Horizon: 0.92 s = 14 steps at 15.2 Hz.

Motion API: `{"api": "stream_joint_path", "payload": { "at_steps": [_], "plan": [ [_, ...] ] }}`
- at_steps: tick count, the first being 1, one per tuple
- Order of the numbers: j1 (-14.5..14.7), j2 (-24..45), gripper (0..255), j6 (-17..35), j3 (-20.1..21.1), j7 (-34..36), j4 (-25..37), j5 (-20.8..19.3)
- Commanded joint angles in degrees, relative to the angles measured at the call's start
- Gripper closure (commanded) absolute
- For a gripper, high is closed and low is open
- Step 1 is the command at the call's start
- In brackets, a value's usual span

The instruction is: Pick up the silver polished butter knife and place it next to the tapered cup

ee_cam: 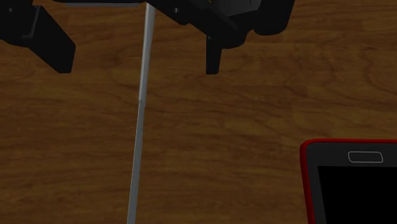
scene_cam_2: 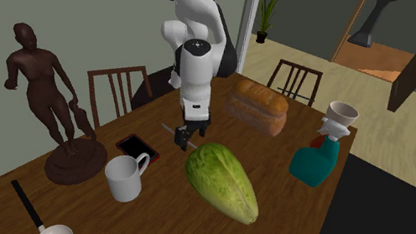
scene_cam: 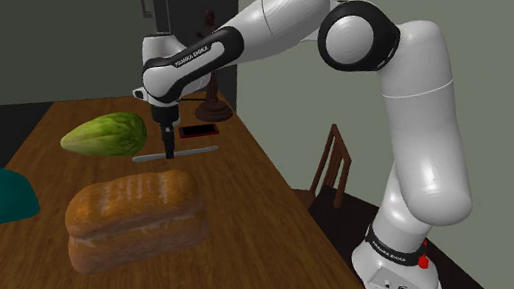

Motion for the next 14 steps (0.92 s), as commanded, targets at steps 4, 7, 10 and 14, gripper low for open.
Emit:
{"api": "stream_joint_path", "payload": {
  "at_steps": [4, 7, 10, 14],
  "plan": [
    [0.0, 0.0, 255, 0.0, 0.0, 0.0, 0.0, 0.0],
    [0.0, 0.0, 255, 0.0, 0.0, 0.0, 0.0, 0.0],
    [0.0, 0.0, 255, 0.0, 0.0, 0.0, 0.0, 0.0],
    [0.0, -0.6, 255, -1.2, 0.0, 0.1, 0.6, 0.0]
  ]
}}
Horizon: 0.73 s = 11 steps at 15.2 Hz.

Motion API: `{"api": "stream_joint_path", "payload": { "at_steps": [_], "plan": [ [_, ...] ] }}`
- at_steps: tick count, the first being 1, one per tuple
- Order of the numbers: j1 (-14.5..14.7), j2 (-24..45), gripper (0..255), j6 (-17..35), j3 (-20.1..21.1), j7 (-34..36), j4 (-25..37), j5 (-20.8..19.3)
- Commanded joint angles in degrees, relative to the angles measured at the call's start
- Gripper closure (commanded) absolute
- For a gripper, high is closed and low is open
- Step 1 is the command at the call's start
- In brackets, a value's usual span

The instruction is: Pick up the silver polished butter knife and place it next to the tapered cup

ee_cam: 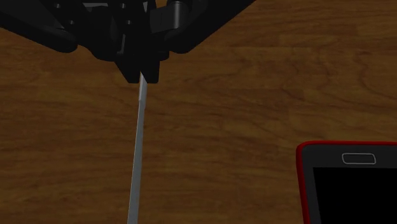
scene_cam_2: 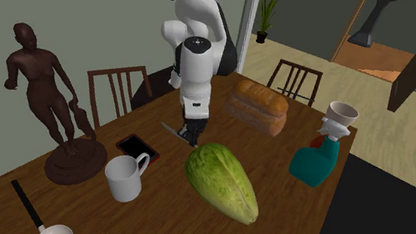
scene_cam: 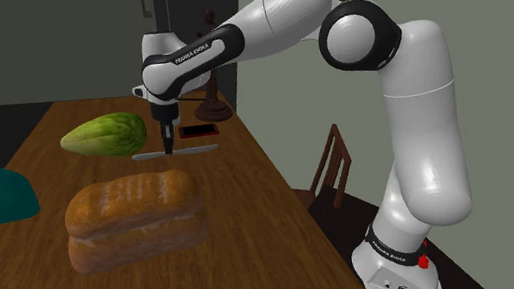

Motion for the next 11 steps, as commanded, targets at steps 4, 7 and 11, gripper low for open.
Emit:
{"api": "stream_joint_path", "payload": {
  "at_steps": [4, 7, 11],
  "plan": [
    [0.0, -1.4, 255, -3.0, 0.0, 0.1, 1.7, -0.1],
    [0.0, -2.2, 255, -5.0, 0.0, 0.2, 2.9, -0.1],
    [0.0, -3.0, 255, -7.7, 0.0, 0.3, 4.7, -0.2]
  ]
}}
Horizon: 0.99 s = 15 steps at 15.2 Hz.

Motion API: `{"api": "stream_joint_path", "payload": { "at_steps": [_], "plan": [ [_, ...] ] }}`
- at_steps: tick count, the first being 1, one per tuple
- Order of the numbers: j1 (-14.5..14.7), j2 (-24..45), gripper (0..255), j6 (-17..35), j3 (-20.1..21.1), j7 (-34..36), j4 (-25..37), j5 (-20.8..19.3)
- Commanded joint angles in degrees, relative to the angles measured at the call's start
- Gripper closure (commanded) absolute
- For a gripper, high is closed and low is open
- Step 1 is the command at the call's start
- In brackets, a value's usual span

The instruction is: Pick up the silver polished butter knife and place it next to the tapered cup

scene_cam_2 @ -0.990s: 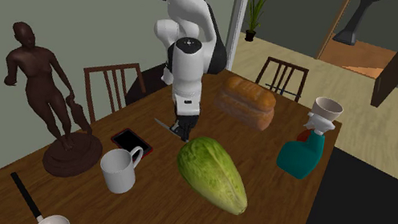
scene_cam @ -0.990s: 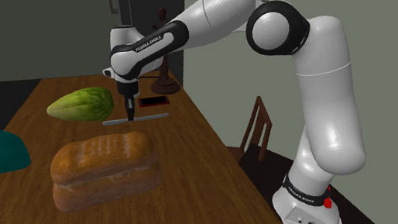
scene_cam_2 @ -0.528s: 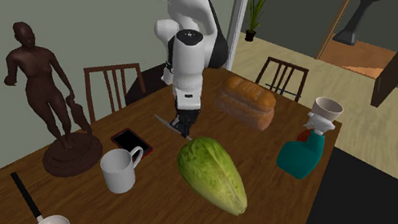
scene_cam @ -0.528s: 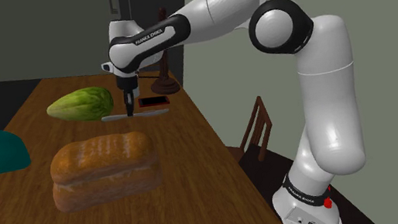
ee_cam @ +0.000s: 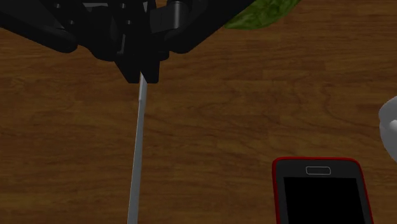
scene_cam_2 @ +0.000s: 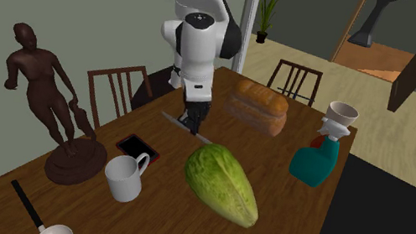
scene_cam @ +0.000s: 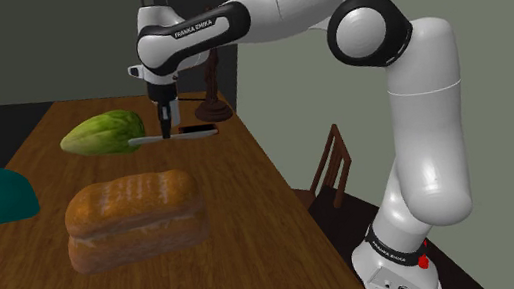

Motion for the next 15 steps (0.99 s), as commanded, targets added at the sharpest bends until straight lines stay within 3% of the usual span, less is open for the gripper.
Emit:
{"api": "stream_joint_path", "payload": {
  "at_steps": [1, 15],
  "plan": [
    [0.0, -0.5, 255, -1.3, 0.0, 0.1, 0.9, 0.0],
    [0.0, -1.7, 255, -11.5, 0.0, 0.4, 9.8, -0.1]
  ]
}}
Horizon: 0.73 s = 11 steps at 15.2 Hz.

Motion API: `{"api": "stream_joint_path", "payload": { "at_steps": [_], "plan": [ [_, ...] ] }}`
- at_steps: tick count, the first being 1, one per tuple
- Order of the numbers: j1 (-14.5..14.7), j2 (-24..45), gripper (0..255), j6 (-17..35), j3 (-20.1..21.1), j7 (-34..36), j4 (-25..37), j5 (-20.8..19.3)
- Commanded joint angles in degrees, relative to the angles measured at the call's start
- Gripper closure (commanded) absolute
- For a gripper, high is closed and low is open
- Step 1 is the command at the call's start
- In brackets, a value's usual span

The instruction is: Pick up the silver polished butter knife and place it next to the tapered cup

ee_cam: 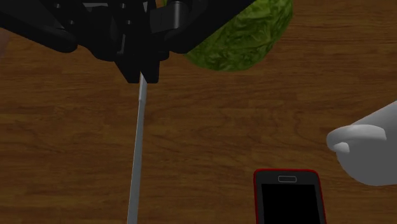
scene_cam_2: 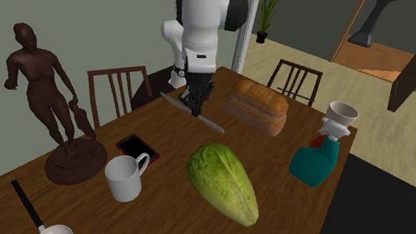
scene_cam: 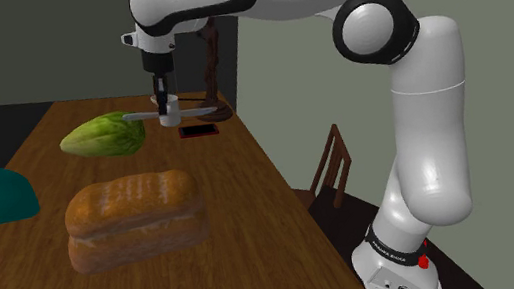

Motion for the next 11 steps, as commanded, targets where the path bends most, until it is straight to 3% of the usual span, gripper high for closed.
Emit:
{"api": "stream_joint_path", "payload": {
  "at_steps": [1, 11],
  "plan": [
    [0.0, 0.0, 255, -1.5, 0.0, 0.0, 1.4, 0.0],
    [-0.1, 1.1, 255, -9.8, 0.0, 0.3, 10.9, -0.1]
  ]
}}
